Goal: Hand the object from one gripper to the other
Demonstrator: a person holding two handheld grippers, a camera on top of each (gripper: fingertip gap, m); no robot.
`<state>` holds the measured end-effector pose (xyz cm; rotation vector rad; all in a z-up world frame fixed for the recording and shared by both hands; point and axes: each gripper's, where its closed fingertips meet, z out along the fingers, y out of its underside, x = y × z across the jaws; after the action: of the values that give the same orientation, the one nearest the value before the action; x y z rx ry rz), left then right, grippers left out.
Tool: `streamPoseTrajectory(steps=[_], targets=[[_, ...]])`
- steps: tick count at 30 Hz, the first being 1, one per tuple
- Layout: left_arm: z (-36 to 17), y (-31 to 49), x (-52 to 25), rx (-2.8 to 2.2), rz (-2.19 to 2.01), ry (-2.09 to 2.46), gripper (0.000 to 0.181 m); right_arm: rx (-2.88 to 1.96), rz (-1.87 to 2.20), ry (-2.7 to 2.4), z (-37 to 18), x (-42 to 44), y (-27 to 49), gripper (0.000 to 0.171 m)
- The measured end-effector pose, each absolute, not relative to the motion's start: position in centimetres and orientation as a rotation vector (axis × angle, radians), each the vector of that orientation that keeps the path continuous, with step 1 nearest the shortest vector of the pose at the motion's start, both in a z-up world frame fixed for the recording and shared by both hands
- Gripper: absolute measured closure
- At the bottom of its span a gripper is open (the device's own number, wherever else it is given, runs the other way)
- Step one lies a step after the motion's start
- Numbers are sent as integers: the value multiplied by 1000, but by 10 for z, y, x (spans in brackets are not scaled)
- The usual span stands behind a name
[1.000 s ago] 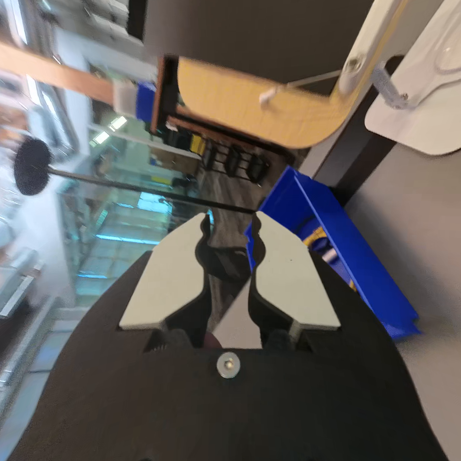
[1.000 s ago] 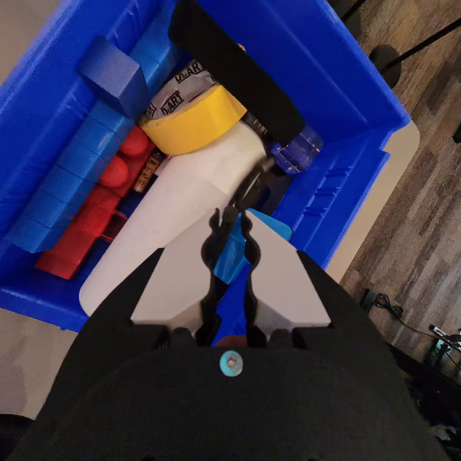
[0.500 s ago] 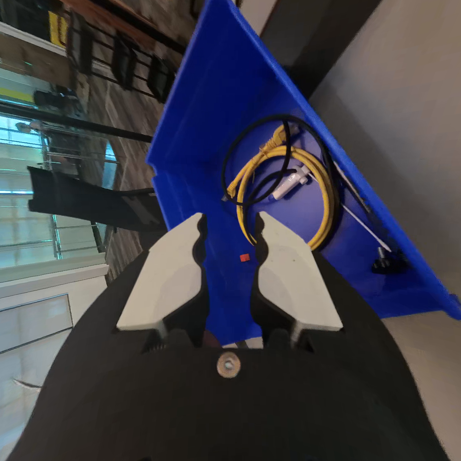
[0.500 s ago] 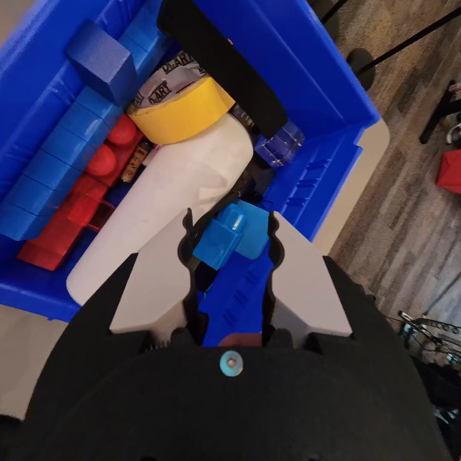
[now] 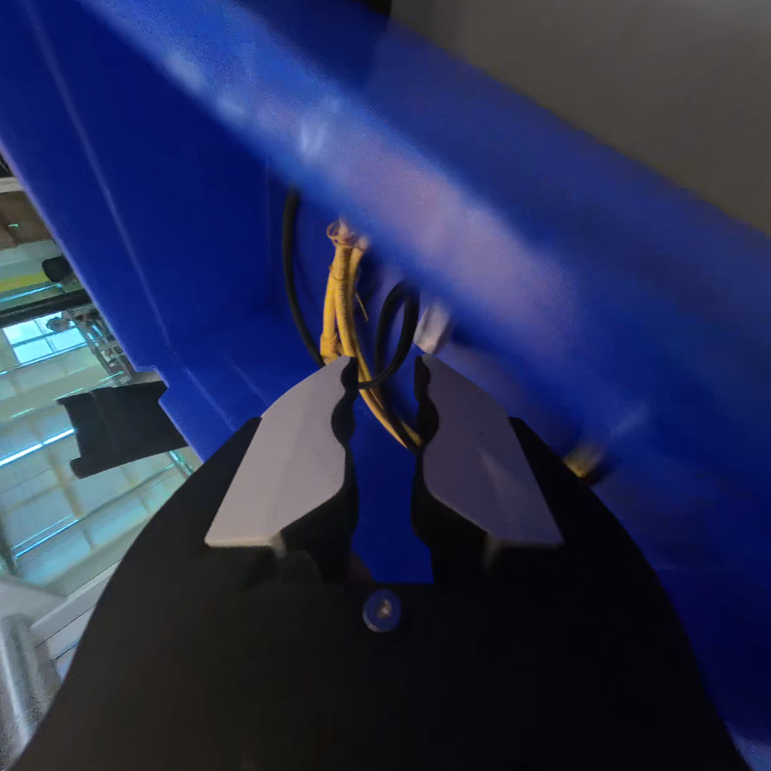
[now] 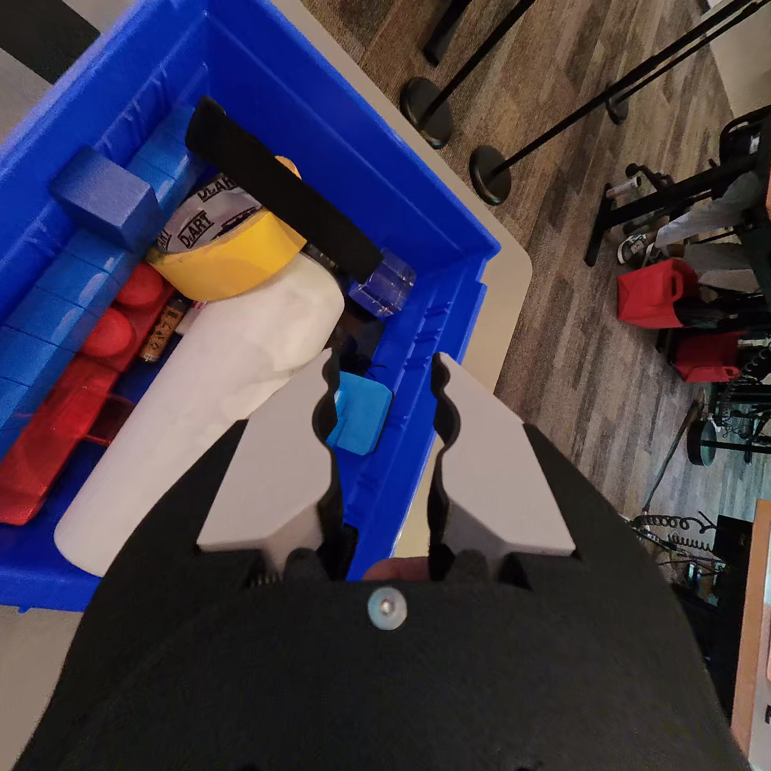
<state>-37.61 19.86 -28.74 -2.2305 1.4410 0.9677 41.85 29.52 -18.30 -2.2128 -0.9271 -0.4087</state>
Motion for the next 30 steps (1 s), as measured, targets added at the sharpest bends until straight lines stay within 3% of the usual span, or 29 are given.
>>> streamPoseTrajectory(steps=[6,11,22,30], targets=[[-300,208,-373,-2272,874,1341,177,-2169,-439,-924,-173,418,298,133],[-283,206,-376,-2308,784,1124,176,-2121,-464,-895,-158,418,298,135],[-149,195,-360,-2042,411,599,177,-1936,-518,-796,-103,414,296,132],[-43,171,-321,-1806,279,540,177,-1798,-506,-766,-67,402,288,112]])
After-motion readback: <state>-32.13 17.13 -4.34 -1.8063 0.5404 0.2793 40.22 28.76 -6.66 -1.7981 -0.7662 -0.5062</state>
